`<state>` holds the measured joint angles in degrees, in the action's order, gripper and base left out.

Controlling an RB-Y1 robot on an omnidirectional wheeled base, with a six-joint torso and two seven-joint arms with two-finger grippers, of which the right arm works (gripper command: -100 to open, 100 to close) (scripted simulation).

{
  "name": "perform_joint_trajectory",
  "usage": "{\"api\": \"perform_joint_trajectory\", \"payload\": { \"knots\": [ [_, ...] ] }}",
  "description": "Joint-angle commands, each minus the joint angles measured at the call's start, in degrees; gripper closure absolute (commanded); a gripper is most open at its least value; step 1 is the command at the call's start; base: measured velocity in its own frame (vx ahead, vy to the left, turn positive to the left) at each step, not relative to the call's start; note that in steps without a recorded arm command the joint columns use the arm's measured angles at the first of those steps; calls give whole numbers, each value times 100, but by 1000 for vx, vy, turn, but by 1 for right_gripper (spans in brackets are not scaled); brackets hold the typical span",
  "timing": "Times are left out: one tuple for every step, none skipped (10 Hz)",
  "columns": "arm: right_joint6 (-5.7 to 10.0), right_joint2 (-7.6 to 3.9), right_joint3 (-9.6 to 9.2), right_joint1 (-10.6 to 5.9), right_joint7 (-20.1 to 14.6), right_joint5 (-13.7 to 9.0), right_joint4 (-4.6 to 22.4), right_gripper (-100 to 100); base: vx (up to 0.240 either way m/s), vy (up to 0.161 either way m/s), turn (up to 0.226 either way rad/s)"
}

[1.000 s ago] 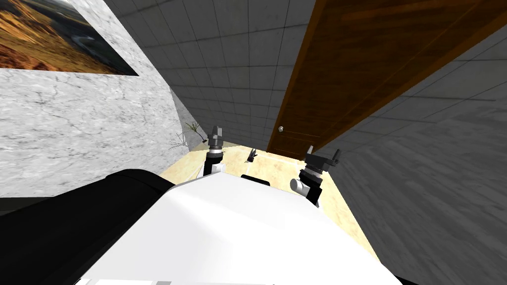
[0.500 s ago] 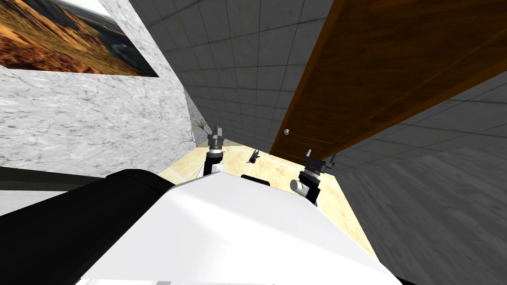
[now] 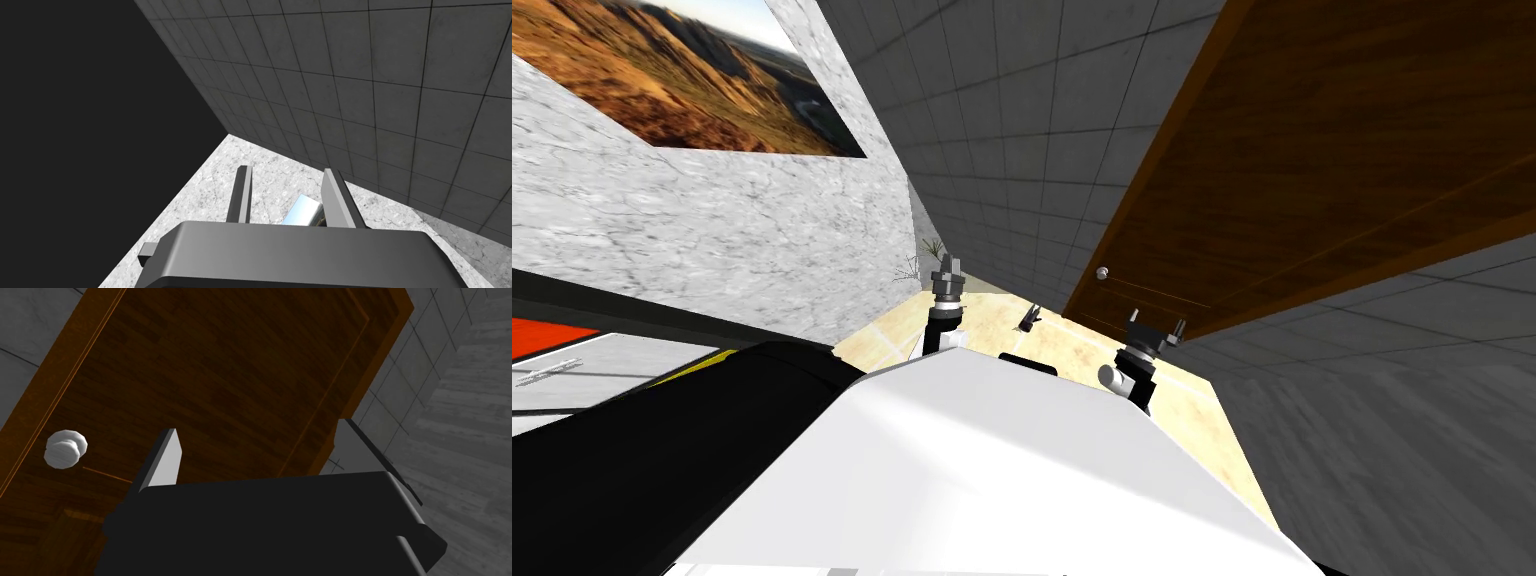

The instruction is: Pull the door open

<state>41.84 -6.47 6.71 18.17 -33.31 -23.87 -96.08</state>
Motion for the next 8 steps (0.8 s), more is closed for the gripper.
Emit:
{"api": "perform_joint_trajectory", "payload": {
  "knots": [
    [61, -60, 44, -22, -207, -190, 253, -100, 71, -55, 171],
    [94, -89, 69, -55, -319, -302, 422, -100, 62, -57, 183],
    [127, -118, 93, -88, -430, -414, 581, -100, 50, -50, 256],
    [160, -146, 118, -122, -542, -526, 731, -100, 52, -50, 207],
    [160, -146, 118, -122, -542, -526, 758, -100, 34, -37, 44],
    [192, -174, 143, -155, -653, -638, 927, -100, 29, -35, 113],
    [225, -202, 167, -188, -764, -750, 1095, -100, 34, -38, 218],
    [258, -230, 192, -221, -876, -862, 1264, -100, 44, -57, 219]
  ]
}}
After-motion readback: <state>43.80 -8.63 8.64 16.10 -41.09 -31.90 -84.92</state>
